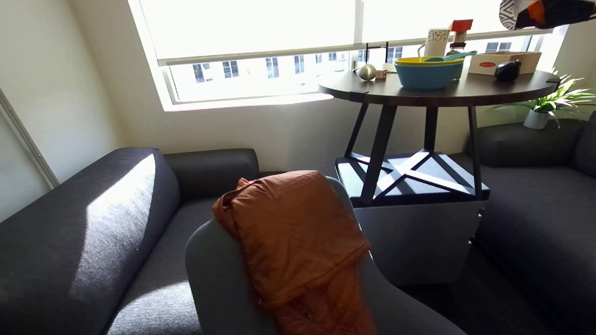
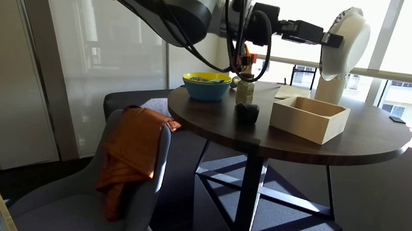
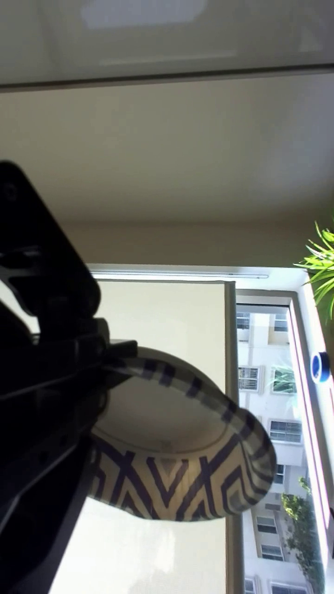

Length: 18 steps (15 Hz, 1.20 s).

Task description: Pour the contents of the white bowl into the wooden box on the right

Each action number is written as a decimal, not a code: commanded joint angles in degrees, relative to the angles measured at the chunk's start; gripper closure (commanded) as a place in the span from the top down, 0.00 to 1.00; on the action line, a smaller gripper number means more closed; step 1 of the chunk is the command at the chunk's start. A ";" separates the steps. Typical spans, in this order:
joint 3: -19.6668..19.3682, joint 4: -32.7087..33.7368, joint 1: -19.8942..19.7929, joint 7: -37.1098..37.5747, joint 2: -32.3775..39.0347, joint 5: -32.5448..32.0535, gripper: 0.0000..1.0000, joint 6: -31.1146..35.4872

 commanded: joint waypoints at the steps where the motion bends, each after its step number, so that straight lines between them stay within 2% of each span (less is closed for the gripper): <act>1: -0.65 -1.42 -2.77 -9.44 -2.44 15.78 0.01 7.33; 5: -1.55 -4.39 -4.90 -19.95 -3.70 34.42 0.01 12.32; 9: -1.32 -9.85 -4.96 -30.30 -6.03 52.79 0.01 15.41; 10: 2.33 -11.19 -7.86 -32.97 -6.89 57.39 0.01 15.48; 15: 9.58 -16.91 -10.16 -44.45 -9.85 80.31 0.01 16.24; 16: 5.04 -17.72 -4.21 -46.32 -10.30 84.91 0.01 16.14; 18: 4.60 -16.30 -2.09 -50.59 -10.73 94.01 0.01 14.08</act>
